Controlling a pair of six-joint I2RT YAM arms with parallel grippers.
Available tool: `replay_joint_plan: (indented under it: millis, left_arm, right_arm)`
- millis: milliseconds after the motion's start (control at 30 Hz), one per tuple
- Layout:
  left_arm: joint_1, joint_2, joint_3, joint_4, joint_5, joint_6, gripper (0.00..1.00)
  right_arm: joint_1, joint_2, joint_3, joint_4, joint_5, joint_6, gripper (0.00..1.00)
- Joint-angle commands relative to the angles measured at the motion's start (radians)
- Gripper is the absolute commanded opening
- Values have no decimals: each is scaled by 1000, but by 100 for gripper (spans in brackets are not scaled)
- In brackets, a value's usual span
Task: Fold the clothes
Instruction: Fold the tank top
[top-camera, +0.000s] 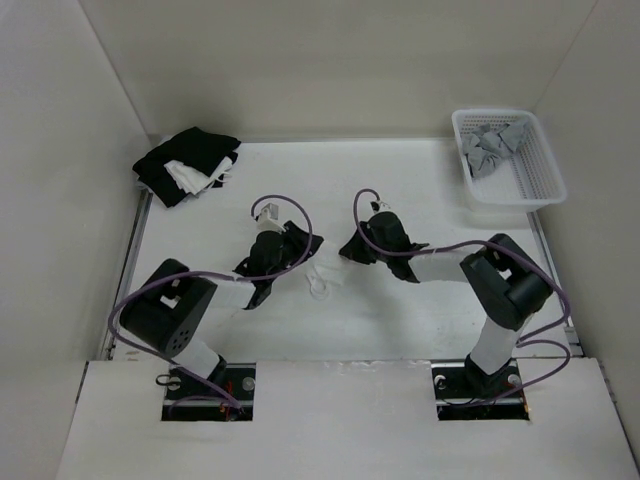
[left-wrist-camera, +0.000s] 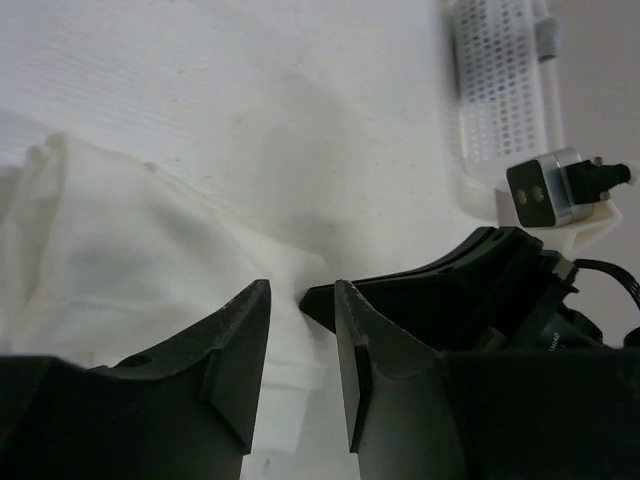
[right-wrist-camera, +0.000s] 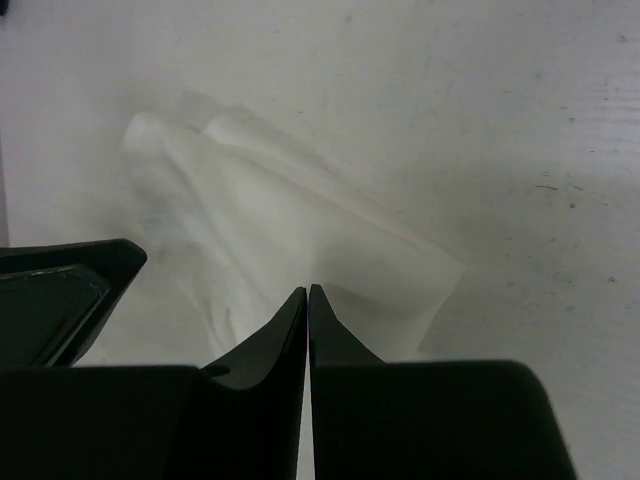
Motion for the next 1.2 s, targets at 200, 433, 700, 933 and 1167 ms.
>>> replay_joint_plan:
  millis: [200, 433, 700, 933, 1167]
  left_arm:
    - [129, 136, -111, 169, 54, -54, 28]
    - [147, 87, -174, 206, 97, -60, 31]
    - [81, -251, -155, 44, 91, -2, 44]
    - [31, -462, 39, -524, -234, 274, 46]
    - [61, -531, 64, -740, -406, 297, 56]
  right_arm:
    - [-70, 81, -88, 282, -71, 113, 6]
    - [-84, 40, -110, 274, -59, 112, 10]
    - [-82, -119, -122, 226, -59, 96, 23]
    - [-88, -389, -151, 81, -33, 3, 44]
    - [-83, -612, -229, -10, 312, -177, 70]
